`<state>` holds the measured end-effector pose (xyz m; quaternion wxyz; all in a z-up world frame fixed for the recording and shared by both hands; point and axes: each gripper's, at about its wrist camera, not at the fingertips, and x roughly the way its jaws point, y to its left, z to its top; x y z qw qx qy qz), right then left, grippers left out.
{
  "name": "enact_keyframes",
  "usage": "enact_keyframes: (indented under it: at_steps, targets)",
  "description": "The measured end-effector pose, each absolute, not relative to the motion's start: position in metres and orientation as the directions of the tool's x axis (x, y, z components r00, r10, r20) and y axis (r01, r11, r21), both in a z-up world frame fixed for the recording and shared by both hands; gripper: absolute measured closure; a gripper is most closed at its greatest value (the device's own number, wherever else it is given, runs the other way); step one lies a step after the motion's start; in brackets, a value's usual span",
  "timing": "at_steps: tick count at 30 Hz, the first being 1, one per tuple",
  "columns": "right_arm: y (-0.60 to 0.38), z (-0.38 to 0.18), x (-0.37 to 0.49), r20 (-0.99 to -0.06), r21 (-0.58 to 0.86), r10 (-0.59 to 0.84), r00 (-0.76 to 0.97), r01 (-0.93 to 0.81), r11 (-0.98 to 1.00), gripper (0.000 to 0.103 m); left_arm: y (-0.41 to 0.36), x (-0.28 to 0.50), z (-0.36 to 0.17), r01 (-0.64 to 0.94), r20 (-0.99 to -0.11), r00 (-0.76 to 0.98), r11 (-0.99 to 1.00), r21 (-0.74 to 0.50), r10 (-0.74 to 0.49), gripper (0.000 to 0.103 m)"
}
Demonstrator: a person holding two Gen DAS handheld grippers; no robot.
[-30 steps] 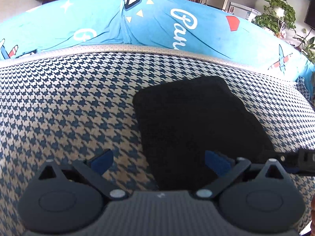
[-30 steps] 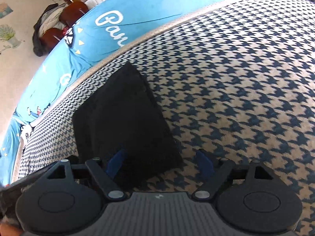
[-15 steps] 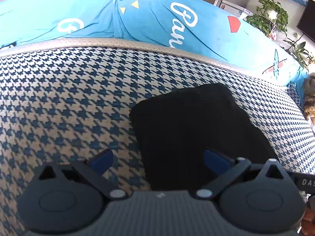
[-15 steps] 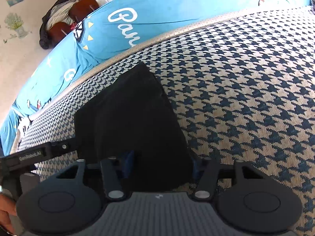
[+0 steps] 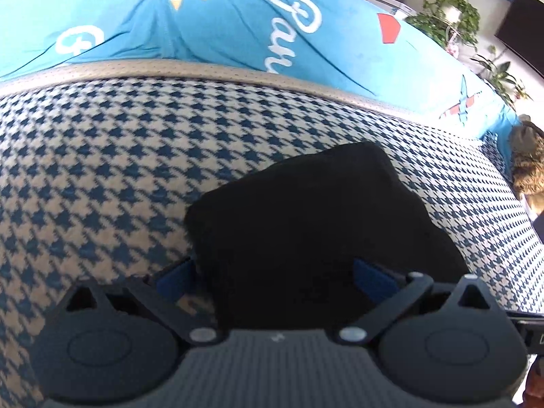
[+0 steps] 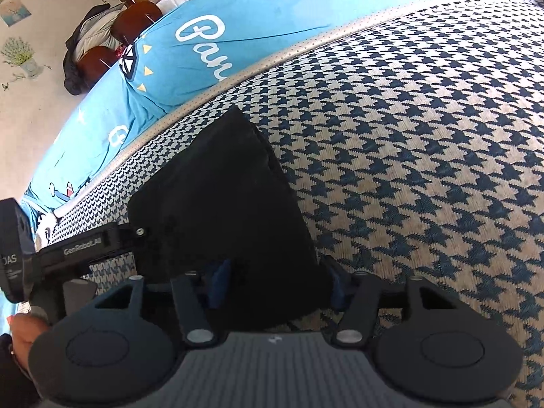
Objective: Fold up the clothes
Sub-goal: 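Lower both grippers to the bundle and close the left gripper on its edge, then close the right gripper on the black bundle while the left gripper holds its edge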
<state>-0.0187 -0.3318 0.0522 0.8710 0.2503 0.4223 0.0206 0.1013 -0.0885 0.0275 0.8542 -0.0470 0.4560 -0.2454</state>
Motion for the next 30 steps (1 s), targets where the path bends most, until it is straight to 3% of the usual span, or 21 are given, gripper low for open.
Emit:
enact_keyframes:
  at_steps: [4, 7, 11, 17, 21, 25, 27, 30]
  targets:
    - [-0.324, 0.051, -0.014, -0.72, 0.424, 0.224, 0.657, 0.16, 0.892, 0.044, -0.093, 0.103, 0.027, 0.38, -0.745, 0.474, 0.872, -0.308, -0.469, 0.001]
    - [-0.322, 0.052, -0.012, -0.717, 0.407, 0.209, 0.665, 0.156, 0.9, 0.054, -0.09, 0.1, 0.031, 0.374, -0.731, 0.479, 0.866, -0.331, -0.486, 0.006]
    - [-0.323, 0.057, -0.014, -0.703, 0.399, 0.195, 0.683, 0.153, 0.904, 0.07, -0.088, 0.094, 0.04, 0.361, -0.723, 0.508, 0.878, -0.314, -0.467, 0.031]
    - [-0.315, 0.069, -0.019, -0.674, 0.329, 0.153, 0.723, 0.107, 0.938, 0.075, -0.09, 0.081, 0.048, 0.378, -0.713, 0.562, 0.897, -0.23, -0.42, 0.047]
    - [-0.316, 0.068, -0.019, -0.682, 0.329, 0.158, 0.714, 0.107, 0.938, 0.075, -0.093, 0.076, 0.047, 0.415, -0.713, 0.56, 0.887, -0.201, -0.423, 0.044]
    - [-0.329, 0.064, -0.02, -0.701, 0.4, 0.185, 0.688, 0.166, 0.902, 0.071, -0.081, 0.086, 0.041, 0.373, -0.731, 0.524, 0.889, -0.266, -0.438, 0.034]
    - [-0.334, 0.062, -0.022, -0.707, 0.417, 0.19, 0.681, 0.184, 0.89, 0.064, -0.076, 0.091, 0.038, 0.347, -0.738, 0.514, 0.893, -0.286, -0.436, 0.024]
    - [-0.339, 0.06, -0.025, -0.717, 0.431, 0.196, 0.669, 0.204, 0.879, 0.054, -0.07, 0.096, 0.033, 0.328, -0.746, 0.495, 0.891, -0.314, -0.446, 0.018]
